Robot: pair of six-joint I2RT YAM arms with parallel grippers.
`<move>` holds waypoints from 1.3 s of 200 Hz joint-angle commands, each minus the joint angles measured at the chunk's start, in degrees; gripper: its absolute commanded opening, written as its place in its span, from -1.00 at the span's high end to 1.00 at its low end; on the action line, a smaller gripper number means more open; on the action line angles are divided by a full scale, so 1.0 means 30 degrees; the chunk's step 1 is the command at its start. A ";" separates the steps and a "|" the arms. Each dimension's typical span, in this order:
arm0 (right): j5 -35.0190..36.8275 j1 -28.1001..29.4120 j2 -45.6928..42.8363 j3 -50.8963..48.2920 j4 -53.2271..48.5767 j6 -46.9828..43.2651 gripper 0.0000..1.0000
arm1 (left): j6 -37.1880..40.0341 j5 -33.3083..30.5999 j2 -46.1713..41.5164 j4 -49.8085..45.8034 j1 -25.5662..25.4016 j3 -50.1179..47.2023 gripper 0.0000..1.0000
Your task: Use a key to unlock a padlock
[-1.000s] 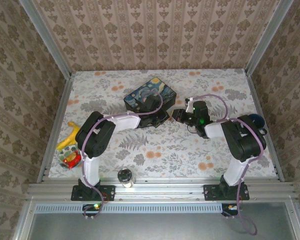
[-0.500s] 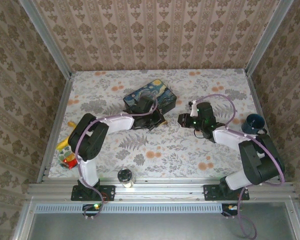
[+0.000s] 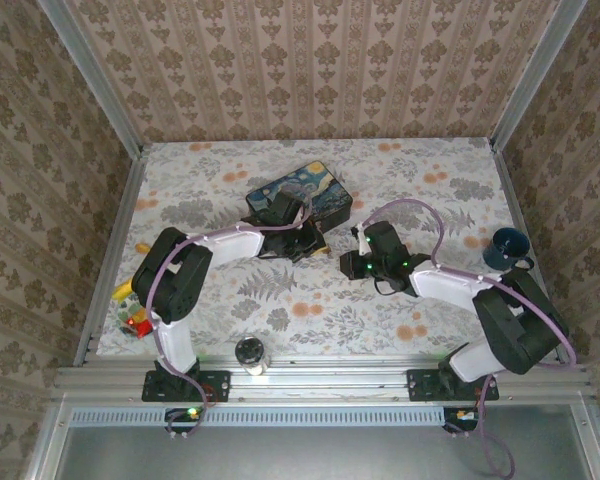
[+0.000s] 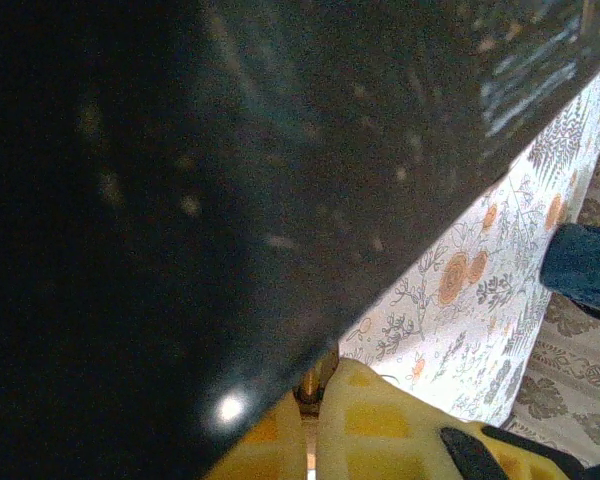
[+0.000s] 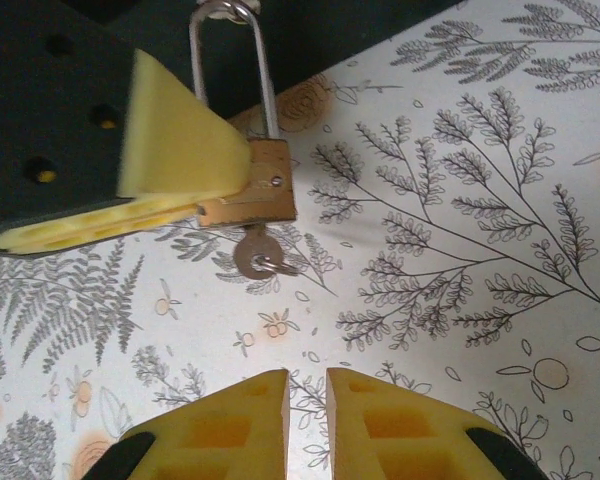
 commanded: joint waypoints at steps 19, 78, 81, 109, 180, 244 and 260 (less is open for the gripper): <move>-0.0346 0.0125 0.1226 0.0544 0.1316 0.0198 0.63 | -0.0537 0.0931 0.0566 -0.2068 0.0133 -0.0557 1.00; -0.0907 0.0448 0.2550 0.0319 0.3535 0.1312 0.68 | -0.0726 0.0969 0.0625 -0.1741 0.0104 -0.0725 1.00; -0.0947 0.0451 0.2645 0.0319 0.3650 0.1362 0.68 | -0.0728 0.0960 0.0646 -0.1723 0.0104 -0.0727 1.00; -0.1246 0.0452 0.3566 0.0602 0.4431 0.1692 0.71 | -0.0817 0.1044 0.0720 -0.1478 0.0077 -0.0801 1.00; -0.0814 0.0367 0.5208 0.1909 0.5262 0.1755 0.76 | -0.0933 0.1324 0.0836 -0.1096 0.0074 -0.0980 1.00; -0.1015 -0.0127 0.6122 0.3152 0.5231 0.1520 0.76 | -0.0948 0.1568 0.0983 -0.0895 0.0078 -0.0996 1.00; -0.1013 -0.0215 0.6067 0.3219 0.5210 0.1537 0.76 | -0.0960 0.1595 0.0984 -0.0831 0.0074 -0.1025 1.00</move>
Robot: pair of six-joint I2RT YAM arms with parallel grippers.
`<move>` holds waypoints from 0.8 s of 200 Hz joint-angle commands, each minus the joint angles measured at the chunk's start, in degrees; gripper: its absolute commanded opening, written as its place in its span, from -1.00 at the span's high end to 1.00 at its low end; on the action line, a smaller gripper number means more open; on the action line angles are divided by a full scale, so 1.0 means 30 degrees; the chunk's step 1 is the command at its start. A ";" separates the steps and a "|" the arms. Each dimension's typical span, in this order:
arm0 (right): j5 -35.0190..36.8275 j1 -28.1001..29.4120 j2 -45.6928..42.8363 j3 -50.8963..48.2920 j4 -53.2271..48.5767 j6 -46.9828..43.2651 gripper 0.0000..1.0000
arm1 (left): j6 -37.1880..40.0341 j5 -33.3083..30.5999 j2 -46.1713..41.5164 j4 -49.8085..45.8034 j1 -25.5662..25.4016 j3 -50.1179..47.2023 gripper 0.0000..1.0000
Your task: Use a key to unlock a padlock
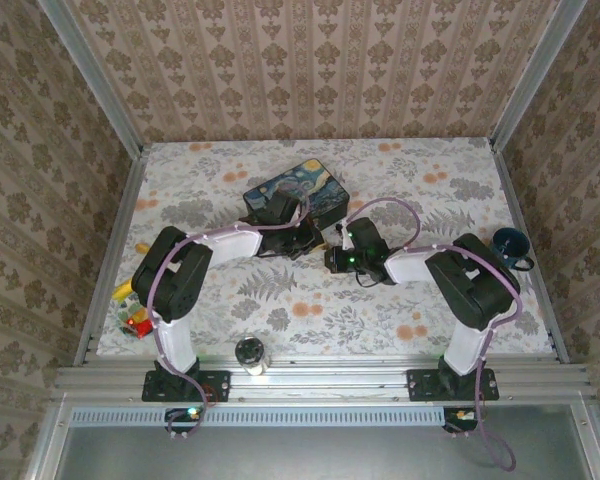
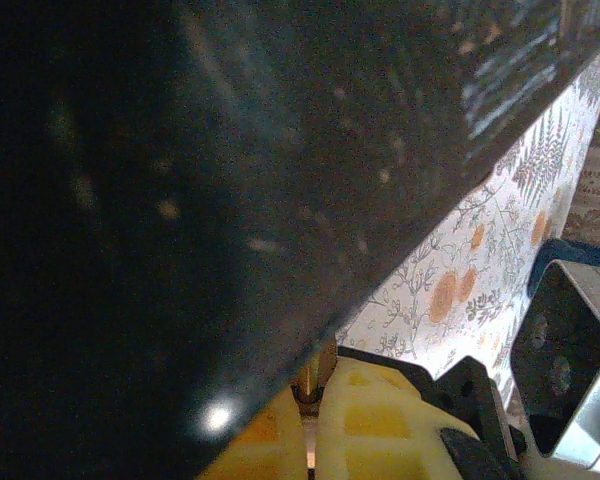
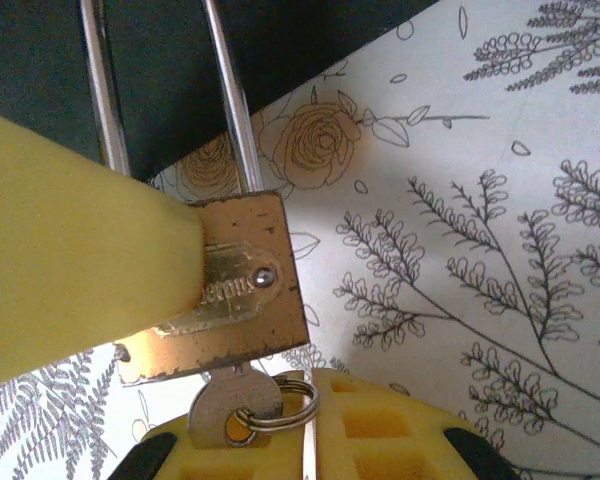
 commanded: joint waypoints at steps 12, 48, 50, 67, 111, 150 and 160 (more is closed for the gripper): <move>0.0244 -0.0417 -0.0043 0.0943 0.1005 -0.0155 0.76 | -0.0839 0.1545 0.0874 -0.1836 -0.0268 -0.0802 1.00; 0.0166 -0.0588 -0.0320 0.1125 0.0359 -0.0526 0.76 | -0.0831 0.1606 0.0988 -0.1791 -0.0268 -0.0769 1.00; 0.0163 -0.0593 -0.0320 0.1150 0.0297 -0.0548 0.76 | -0.0846 0.1647 0.0991 -0.1765 -0.0268 -0.0758 1.00; 0.0090 -0.0592 -0.0450 0.1144 0.0031 -0.0704 0.76 | -0.0912 0.1588 0.0991 -0.1689 -0.0268 -0.0820 1.00; 0.0335 -0.0579 -0.1643 0.0454 -0.1347 -0.1609 0.67 | -0.1038 0.1182 0.0798 -0.1776 -0.0199 -0.0817 1.00; 0.1040 -0.0595 -0.3858 -0.0901 -0.2454 -0.2115 0.60 | -0.1263 0.0934 0.0728 -0.1631 -0.0180 -0.0784 1.00; 0.1303 -0.0584 -0.4437 -0.1187 -0.2722 -0.2176 0.59 | -0.1337 0.0920 0.0752 -0.1582 -0.0166 -0.0839 1.00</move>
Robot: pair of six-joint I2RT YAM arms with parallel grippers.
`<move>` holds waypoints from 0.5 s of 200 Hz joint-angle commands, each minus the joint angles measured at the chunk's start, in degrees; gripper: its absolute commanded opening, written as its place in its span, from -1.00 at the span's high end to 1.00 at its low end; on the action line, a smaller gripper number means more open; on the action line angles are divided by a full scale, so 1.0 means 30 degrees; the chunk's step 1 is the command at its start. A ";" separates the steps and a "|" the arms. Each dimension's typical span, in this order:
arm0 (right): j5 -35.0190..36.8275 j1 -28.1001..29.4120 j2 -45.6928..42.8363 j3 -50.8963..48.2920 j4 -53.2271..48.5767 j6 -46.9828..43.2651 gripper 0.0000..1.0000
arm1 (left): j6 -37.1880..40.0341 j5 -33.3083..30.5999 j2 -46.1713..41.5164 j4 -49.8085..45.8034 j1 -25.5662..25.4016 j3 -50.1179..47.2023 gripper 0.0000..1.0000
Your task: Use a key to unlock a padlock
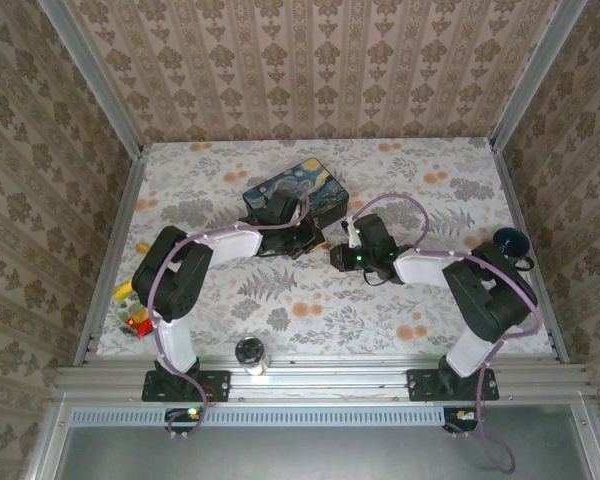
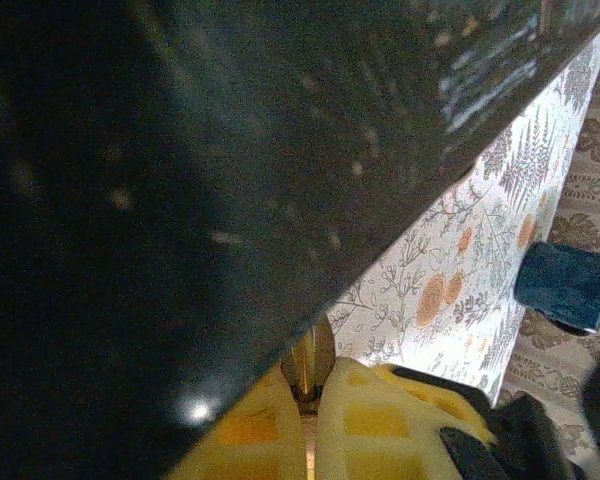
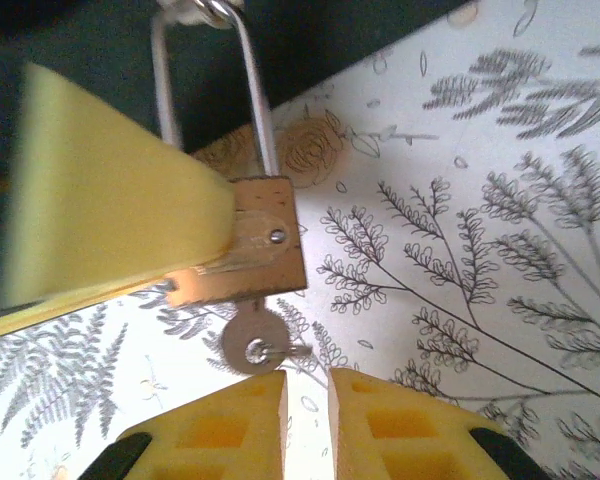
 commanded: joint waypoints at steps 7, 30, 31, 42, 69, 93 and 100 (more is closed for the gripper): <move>0.1225 -0.0092 -0.2034 -0.0747 -0.0870 -0.0724 0.57 | -0.0995 0.0807 0.0699 -0.1913 -0.0195 -0.0856 1.00; 0.1771 -0.0105 -0.2778 -0.0888 -0.1556 -0.1086 0.55 | -0.1062 0.0843 0.0727 -0.1818 -0.0178 -0.0901 1.00; 0.1776 -0.0106 -0.2783 -0.0888 -0.1571 -0.1119 0.55 | -0.1057 0.0850 0.0727 -0.1818 -0.0187 -0.0916 1.00; 0.1840 -0.0078 -0.2821 -0.0833 -0.1785 -0.1347 0.55 | -0.1053 0.0857 0.0699 -0.1823 -0.0180 -0.0901 1.00; 0.2095 0.0196 -0.2462 -0.0462 -0.2232 -0.2039 0.52 | -0.1024 0.0880 0.0670 -0.1956 -0.0191 -0.0788 1.00; 0.2505 0.0591 -0.1961 0.0185 -0.2705 -0.2565 0.46 | -0.1083 0.0939 0.0684 -0.2009 -0.0195 -0.0785 1.00; 0.2543 0.0654 -0.1817 0.0371 -0.2753 -0.2646 0.44 | -0.1119 0.0977 0.0699 -0.1965 -0.0195 -0.0785 1.00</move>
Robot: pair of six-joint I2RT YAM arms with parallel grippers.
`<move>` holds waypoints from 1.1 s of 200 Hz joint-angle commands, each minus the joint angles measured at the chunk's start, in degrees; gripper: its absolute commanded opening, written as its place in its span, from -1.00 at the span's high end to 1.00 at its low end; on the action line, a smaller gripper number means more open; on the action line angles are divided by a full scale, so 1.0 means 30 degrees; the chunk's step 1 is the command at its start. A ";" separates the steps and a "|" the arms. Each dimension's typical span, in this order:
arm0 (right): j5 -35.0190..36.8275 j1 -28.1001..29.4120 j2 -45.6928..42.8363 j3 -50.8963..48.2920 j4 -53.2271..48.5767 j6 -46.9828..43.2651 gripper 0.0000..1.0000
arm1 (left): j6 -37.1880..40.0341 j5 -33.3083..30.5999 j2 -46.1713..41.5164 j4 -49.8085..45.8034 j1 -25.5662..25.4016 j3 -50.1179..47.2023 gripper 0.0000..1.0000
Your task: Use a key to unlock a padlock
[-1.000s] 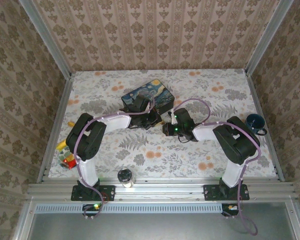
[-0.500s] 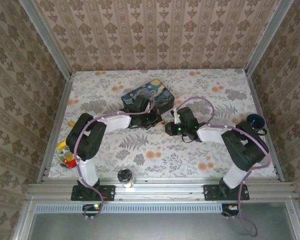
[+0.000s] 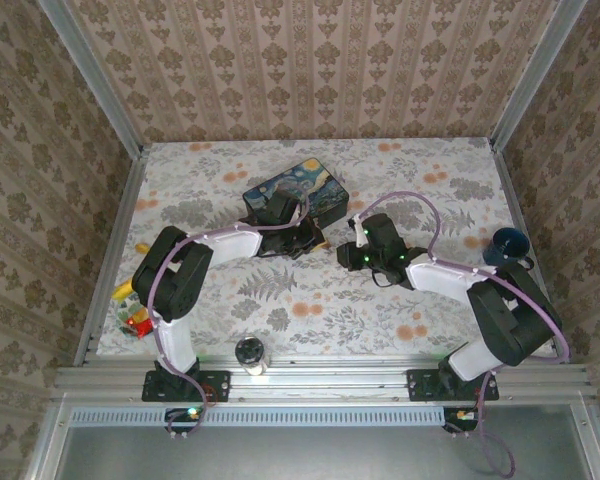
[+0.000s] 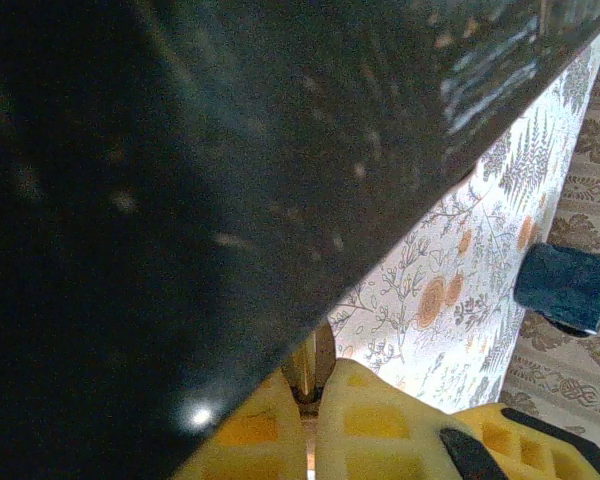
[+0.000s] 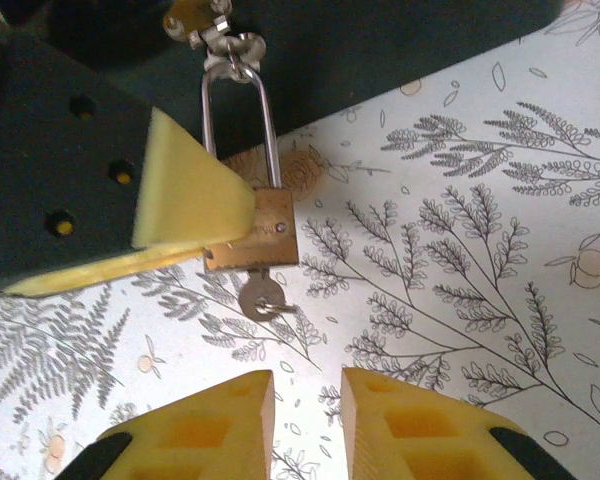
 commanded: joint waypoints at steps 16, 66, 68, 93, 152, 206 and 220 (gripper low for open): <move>0.0768 0.0472 0.0901 0.1176 -0.0906 -0.1146 0.40 | -0.1149 0.1039 0.0699 -0.2143 -0.0184 -0.0719 1.00; 0.0677 0.0608 0.2019 0.2151 -0.0812 -0.1717 0.33 | -0.1233 0.1161 0.0699 -0.2082 -0.0151 -0.0719 1.00; 0.0677 0.0617 0.2046 0.2197 -0.0809 -0.1741 0.33 | -0.1215 0.1187 0.0699 -0.2081 -0.0156 -0.0697 1.00; 0.0707 0.0736 0.2573 0.2642 -0.0836 -0.2044 0.32 | -0.1178 0.1181 0.0672 -0.2140 -0.0127 -0.0690 1.00; 0.0795 0.0768 0.3167 0.2883 -0.0704 -0.2452 0.26 | -0.0981 0.1253 0.0629 -0.2146 0.0091 -0.0807 1.00; 0.0824 0.0795 0.3080 0.2443 -0.0218 -0.2857 0.20 | -0.0710 0.1479 0.0655 -0.2321 0.0164 -0.0660 1.00; 0.0817 0.0795 0.3051 0.2399 -0.0144 -0.2906 0.20 | -0.0643 0.1484 0.0612 -0.2373 0.0164 -0.0631 1.00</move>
